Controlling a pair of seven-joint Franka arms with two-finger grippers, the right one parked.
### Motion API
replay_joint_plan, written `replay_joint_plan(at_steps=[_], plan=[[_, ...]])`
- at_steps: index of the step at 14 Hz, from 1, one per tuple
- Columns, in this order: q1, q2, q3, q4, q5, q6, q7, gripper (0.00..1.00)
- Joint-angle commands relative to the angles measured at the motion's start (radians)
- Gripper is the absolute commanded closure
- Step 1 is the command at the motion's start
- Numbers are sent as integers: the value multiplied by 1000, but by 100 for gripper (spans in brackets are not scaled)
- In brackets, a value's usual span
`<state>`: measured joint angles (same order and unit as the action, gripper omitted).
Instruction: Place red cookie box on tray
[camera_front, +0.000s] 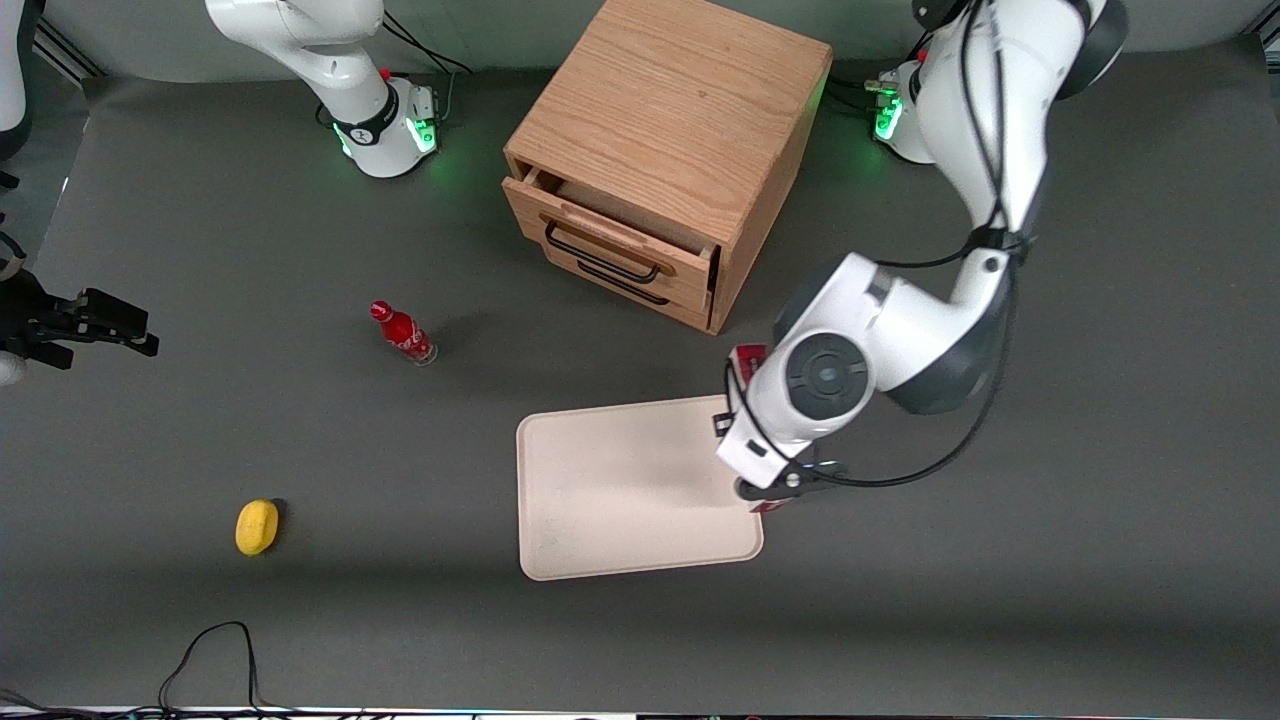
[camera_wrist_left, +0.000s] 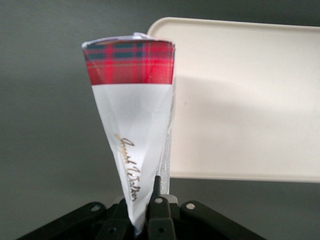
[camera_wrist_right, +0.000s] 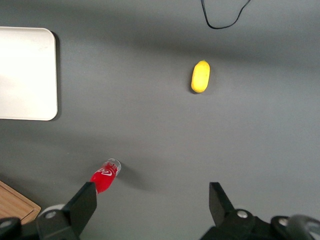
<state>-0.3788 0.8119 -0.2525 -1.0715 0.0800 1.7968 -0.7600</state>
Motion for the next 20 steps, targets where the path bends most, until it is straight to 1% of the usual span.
replay_joint_plan(at_steps=[1, 3, 5, 10, 11, 12, 13, 17, 18, 20], plan=[[-57, 78, 54, 62, 20, 57, -50, 100], [-66, 117, 67, 62, 27, 120, -45, 100], [-68, 144, 68, 62, 61, 162, -36, 100], [-71, 168, 67, 54, 64, 205, -38, 100], [-71, 167, 67, 53, 64, 205, -38, 70], [-71, 164, 67, 45, 64, 205, -41, 3], [-71, 161, 67, 45, 64, 205, -38, 0], [-58, 110, 65, 29, 73, 167, -25, 0], [-54, 63, 65, -11, 72, 123, 3, 0], [-43, -47, 64, -95, 66, 90, 30, 0]])
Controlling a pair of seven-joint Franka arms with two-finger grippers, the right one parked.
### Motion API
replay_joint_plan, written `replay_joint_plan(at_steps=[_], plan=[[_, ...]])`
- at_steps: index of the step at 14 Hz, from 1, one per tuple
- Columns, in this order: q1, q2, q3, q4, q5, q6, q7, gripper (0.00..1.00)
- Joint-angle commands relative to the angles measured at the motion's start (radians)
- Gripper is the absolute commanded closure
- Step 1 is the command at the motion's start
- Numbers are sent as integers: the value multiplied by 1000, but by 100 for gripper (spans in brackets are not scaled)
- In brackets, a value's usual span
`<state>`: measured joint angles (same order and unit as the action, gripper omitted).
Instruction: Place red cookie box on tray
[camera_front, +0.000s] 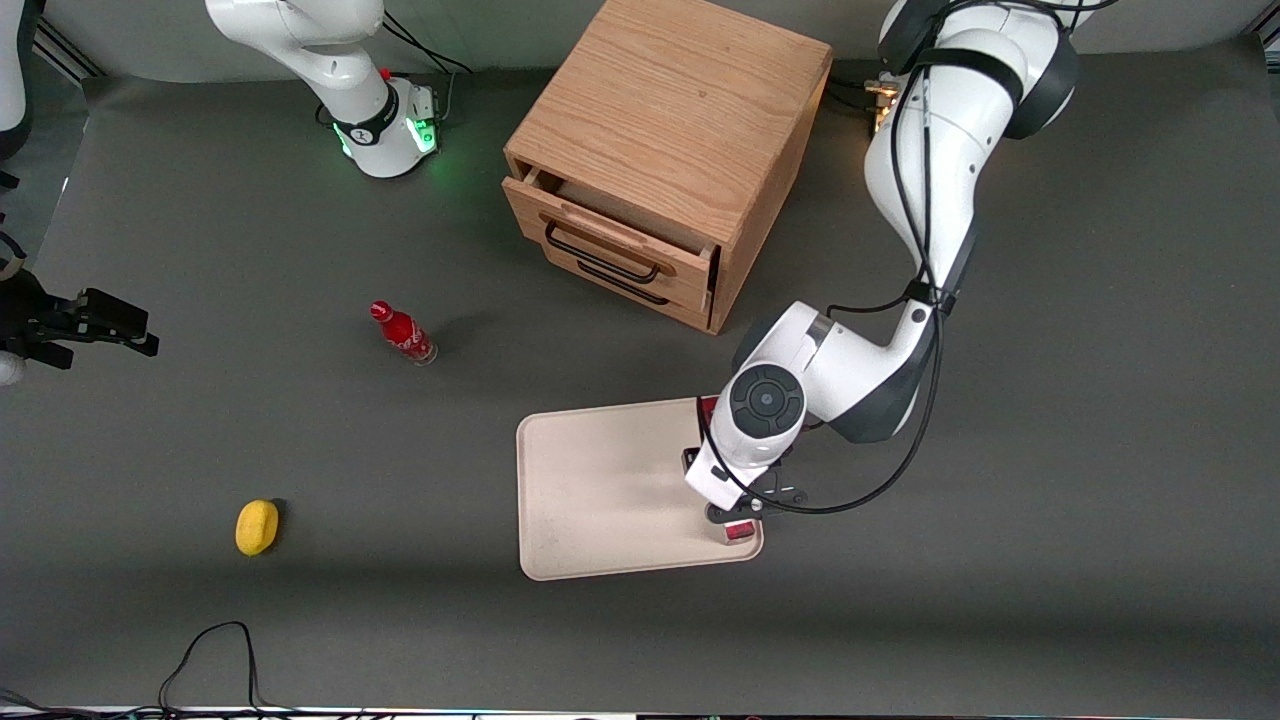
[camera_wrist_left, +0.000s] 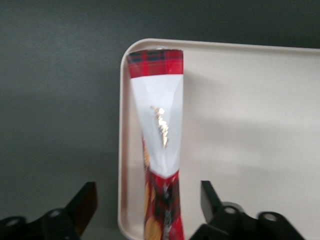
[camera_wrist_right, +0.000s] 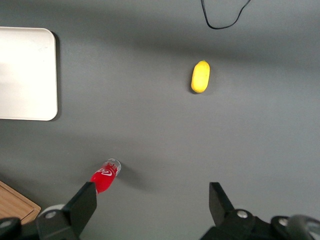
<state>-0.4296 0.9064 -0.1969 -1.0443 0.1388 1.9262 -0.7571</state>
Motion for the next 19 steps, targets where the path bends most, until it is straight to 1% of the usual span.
replay_joint_plan(at_steps=[1, 4, 5, 6, 7, 8, 9, 10, 12, 13, 14, 16, 18, 19], plan=[[18, -217, 7, -184, 2, -58, 33, 0], [126, -464, 5, -412, -28, -67, 192, 0], [182, -551, 5, -492, -38, -75, 278, 0], [252, -626, 4, -564, -73, -79, 398, 0], [325, -700, 8, -632, -135, -93, 530, 0], [381, -755, 16, -669, -151, -125, 638, 0], [425, -794, 51, -684, -151, -174, 700, 0], [426, -829, 103, -685, -148, -232, 723, 0], [393, -900, 187, -685, -99, -317, 728, 0], [390, -934, 209, -685, -91, -354, 728, 0], [394, -960, 217, -686, -90, -384, 725, 0], [399, -963, 225, -662, -62, -405, 699, 0], [462, -957, 170, -645, -70, -420, 691, 0], [448, -957, 171, -634, -70, -429, 668, 0]])
